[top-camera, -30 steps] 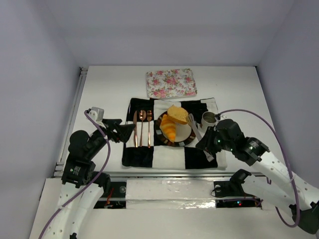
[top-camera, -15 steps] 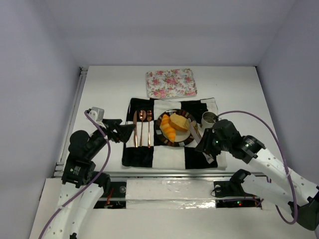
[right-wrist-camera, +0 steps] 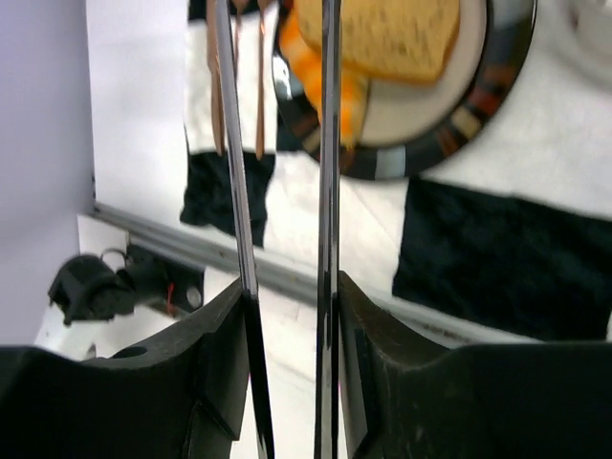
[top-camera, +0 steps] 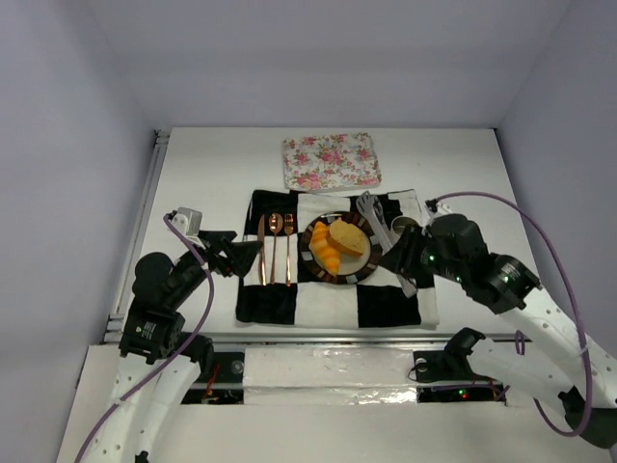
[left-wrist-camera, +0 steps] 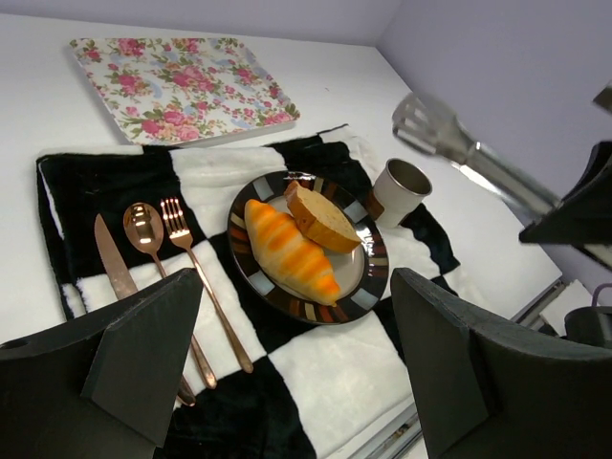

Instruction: Place the bread

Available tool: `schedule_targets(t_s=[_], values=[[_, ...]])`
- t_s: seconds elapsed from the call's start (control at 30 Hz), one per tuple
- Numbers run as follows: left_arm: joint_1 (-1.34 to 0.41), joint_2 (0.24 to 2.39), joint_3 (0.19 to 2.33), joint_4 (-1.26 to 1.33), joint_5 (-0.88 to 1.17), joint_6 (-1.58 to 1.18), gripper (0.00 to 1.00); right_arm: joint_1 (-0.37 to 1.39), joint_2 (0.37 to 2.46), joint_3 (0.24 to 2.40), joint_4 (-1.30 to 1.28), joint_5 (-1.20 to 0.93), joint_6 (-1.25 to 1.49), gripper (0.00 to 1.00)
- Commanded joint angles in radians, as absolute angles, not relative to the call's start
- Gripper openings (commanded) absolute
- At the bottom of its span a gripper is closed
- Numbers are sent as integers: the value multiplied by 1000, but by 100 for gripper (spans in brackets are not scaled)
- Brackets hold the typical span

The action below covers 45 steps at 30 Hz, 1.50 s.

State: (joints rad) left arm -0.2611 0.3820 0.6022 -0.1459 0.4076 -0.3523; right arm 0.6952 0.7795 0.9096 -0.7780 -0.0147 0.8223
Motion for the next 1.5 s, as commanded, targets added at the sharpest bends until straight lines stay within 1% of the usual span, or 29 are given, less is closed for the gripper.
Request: schedule_targets(t_s=[0.0, 0.03, 0.07, 0.2, 0.23, 0.3, 0.33, 0.47, 0.6, 0.73, 0.83, 0.93, 1.03, 1.07, 1.1, 1.13, 1.23, 1.27, 1.33, 1.37, 1.43, 1.47], values=[[-265, 371, 598, -86, 422, -353, 78, 701, 859, 1018, -697, 99, 759, 41], [-265, 367, 600, -86, 420, -353, 78, 690, 895, 1040, -675, 132, 715, 41], [-265, 365, 598, -86, 420, -353, 78, 671, 982, 1090, -670, 179, 689, 40], [-265, 351, 597, -86, 417, -351, 77, 450, 1188, 1186, -606, 176, 559, 38], [-265, 344, 597, -87, 420, -351, 77, 355, 1227, 1199, -579, 167, 530, 37], [-265, 336, 597, -86, 422, -351, 77, 278, 1345, 1238, -572, 164, 508, 37], [-265, 327, 597, -86, 422, -350, 77, 212, 1380, 1250, -563, 175, 494, 37], [-265, 305, 595, -84, 422, -350, 77, 65, 1535, 1295, -511, 192, 460, 37], [-265, 304, 597, -84, 425, -348, 77, 0, 1673, 1319, -451, 239, 367, 36], [-265, 304, 597, -84, 426, -348, 77, 0, 1755, 1304, -391, 339, 191, 37], [-265, 304, 597, -84, 428, -348, 76, 0, 1818, 1302, -356, 362, 147, 38], [-265, 305, 597, -86, 423, -348, 76, 0, 1891, 1321, -336, 379, 120, 41], [-265, 307, 597, -86, 423, -348, 76, 0, 1943, 1348, -330, 406, 103, 50], [-265, 307, 597, -86, 422, -348, 76, 0, 1956, 1359, -334, 417, 104, 60], [-265, 308, 597, -86, 422, -348, 76, 0, 1974, 1376, -337, 420, 104, 64], [-265, 308, 597, -86, 422, -348, 76, 0, 1982, 1385, -350, 417, 103, 64], [-265, 310, 597, -86, 419, -348, 76, 0, 1985, 1400, -371, 423, 116, 75], [-265, 311, 597, -86, 419, -350, 76, 0, 1980, 1407, -380, 428, 127, 82], [-265, 313, 598, -89, 414, -350, 76, 0, 1945, 1411, -393, 422, 173, 91], [-265, 314, 600, -90, 410, -351, 77, 0, 1893, 1411, -397, 411, 189, 99], [-265, 319, 603, -95, 399, -351, 77, 0, 1836, 1416, -431, 403, 253, 100], [-265, 322, 606, -97, 399, -351, 79, 0, 1772, 1420, -448, 390, 280, 100]])
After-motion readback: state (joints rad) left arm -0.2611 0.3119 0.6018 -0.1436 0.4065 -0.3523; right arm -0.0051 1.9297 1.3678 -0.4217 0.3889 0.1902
